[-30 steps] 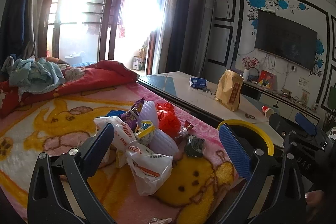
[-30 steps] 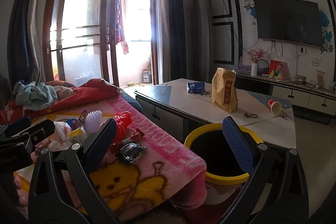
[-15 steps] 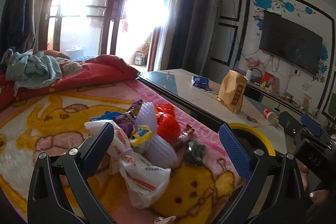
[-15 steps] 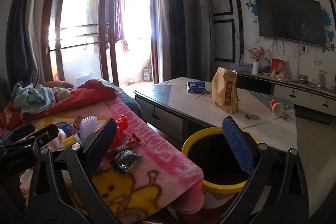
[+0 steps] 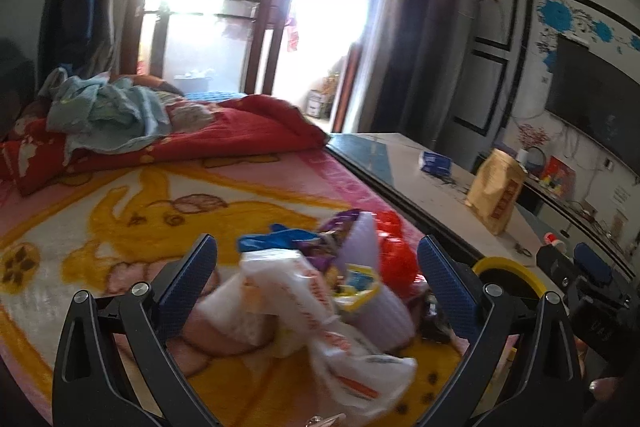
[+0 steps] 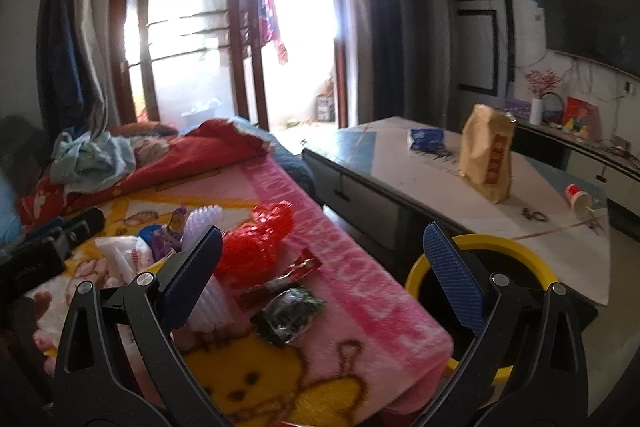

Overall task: Collect trash
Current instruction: 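Grasp the white printed plastic bag with the left tool while the right tool grasps the dark green wrapper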

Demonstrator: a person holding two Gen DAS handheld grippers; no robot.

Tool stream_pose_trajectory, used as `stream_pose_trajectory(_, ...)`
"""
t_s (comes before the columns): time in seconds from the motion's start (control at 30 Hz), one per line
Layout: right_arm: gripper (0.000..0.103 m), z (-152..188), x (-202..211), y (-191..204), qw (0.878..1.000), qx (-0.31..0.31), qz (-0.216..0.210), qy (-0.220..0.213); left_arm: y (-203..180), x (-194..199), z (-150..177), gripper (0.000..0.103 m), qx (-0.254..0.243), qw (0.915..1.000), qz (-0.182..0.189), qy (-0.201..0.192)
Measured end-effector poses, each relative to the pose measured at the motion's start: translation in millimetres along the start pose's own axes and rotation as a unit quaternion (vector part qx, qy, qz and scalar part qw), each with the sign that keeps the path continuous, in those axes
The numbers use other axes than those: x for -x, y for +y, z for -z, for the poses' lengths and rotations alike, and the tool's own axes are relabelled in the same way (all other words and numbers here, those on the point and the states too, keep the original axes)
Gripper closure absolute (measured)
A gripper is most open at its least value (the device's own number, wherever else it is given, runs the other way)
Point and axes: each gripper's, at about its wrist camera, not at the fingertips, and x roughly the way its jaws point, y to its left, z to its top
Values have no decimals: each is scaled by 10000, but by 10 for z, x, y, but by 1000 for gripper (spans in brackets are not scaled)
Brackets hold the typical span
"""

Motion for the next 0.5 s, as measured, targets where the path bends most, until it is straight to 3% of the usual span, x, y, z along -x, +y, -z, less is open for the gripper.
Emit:
stream_pose_trajectory(0.27,11,205,-587,13,9954,95,-169,939,288,-148,75,6,287,9978,-253,543)
stream_pose_trajectory(0.4,15,349,-841,-30,9888,11,-305,1460,351,-212,229,6,639,9941,14,880)
stream_pose_trajectory(0.5,22,450,-1002,-25,9828,22,-470,1784,264,-265,350,6,584,9922,115,1091)
